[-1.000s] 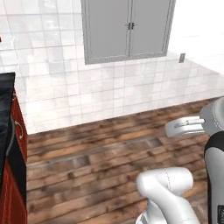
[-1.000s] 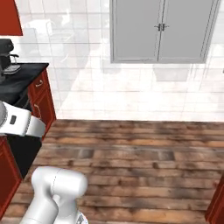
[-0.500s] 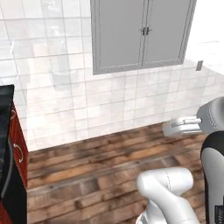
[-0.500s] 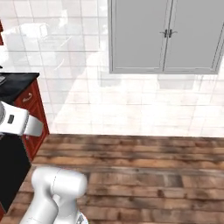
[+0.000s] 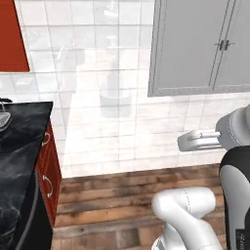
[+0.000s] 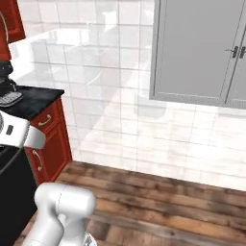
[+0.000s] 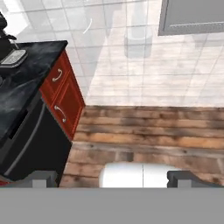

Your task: Take 2 condiments from the cabinet and move them on the counter near the stove.Make sure the condiments are lined up with each other, next to each other.

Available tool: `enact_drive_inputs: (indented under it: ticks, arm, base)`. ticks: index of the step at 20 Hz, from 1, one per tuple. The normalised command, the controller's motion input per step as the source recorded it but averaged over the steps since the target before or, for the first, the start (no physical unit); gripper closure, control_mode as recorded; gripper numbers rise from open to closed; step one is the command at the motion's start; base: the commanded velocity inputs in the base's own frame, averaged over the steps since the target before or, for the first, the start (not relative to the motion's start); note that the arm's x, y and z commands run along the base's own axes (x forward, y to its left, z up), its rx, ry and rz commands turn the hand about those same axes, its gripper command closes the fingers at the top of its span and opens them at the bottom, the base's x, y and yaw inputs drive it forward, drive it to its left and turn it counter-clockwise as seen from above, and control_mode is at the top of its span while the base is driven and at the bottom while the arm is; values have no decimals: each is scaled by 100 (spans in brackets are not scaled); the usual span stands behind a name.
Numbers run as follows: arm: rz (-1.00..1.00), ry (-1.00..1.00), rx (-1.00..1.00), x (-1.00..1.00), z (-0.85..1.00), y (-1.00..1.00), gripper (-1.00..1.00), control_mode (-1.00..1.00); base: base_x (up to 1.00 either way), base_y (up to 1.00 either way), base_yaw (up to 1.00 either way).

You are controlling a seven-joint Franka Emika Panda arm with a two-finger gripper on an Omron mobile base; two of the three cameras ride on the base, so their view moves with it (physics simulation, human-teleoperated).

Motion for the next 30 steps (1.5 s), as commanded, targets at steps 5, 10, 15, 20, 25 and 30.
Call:
enact_drive_inputs:
  ticks: [5,10,15,20,25,30]
  arm:
    - [0,0,0,0,0,0,-100,100]
    - [0,0,0,0,0,0,-100,100]
    - [0,0,0,0,0,0,-100,100]
    - [0,0,0,0,0,0,-100,100]
    - [0,0,0,0,0,0,-100,100]
    - [0,0,0,0,0,0,-100,100]
  base:
    - [100,0,63]
    - [88,-4,92]
    - [60,-3,99]
    - [43,0,100]
    - [57,-4,98]
    - [65,-32,53]
